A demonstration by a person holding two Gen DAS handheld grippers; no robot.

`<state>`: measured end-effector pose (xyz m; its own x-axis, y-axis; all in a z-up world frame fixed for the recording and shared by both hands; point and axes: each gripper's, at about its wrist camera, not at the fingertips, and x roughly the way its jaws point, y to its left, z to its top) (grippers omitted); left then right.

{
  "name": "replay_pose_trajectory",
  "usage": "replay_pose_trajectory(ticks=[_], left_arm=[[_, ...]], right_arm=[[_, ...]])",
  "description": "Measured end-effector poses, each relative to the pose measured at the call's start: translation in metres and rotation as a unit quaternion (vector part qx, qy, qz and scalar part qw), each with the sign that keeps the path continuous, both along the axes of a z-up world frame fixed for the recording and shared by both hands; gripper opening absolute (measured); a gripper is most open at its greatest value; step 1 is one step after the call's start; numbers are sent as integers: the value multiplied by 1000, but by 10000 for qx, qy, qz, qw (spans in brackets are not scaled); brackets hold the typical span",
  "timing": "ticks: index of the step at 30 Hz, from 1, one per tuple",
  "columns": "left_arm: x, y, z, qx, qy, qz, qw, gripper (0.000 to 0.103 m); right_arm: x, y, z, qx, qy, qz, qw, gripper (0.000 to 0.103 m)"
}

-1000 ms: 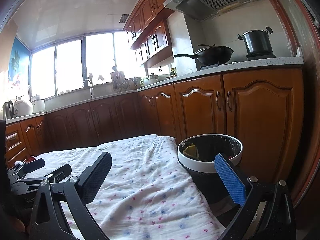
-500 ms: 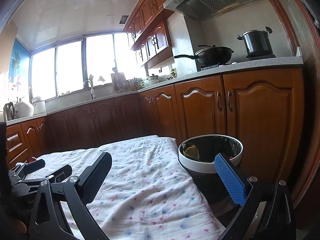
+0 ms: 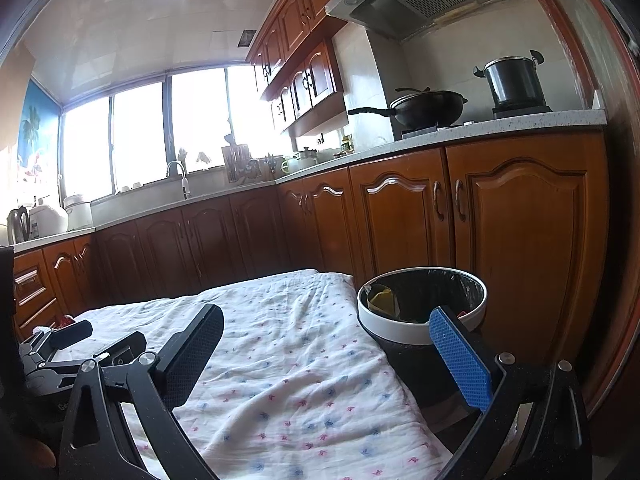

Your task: Collect trash

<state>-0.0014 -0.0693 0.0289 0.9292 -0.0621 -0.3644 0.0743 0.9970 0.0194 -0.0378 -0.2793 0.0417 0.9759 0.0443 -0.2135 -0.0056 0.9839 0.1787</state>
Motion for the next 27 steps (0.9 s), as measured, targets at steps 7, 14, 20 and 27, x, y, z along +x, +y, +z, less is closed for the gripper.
replay_pose_trajectory(ticks=[7, 14, 20, 27], left_arm=[[0, 0, 0, 3, 3, 0, 10000, 103], [0, -1, -1, 6, 10, -5, 10000, 103], [2, 1, -2, 16, 21, -27, 10000, 103], [2, 0, -2, 20, 25, -29, 10000, 103]], right_arm=[[0, 1, 0, 11, 11, -1, 10000, 103], [0, 4, -1, 27, 28, -3, 10000, 103], [0, 6, -2, 48, 40, -7, 10000, 103], [2, 7, -3, 65, 63, -4, 10000, 103]])
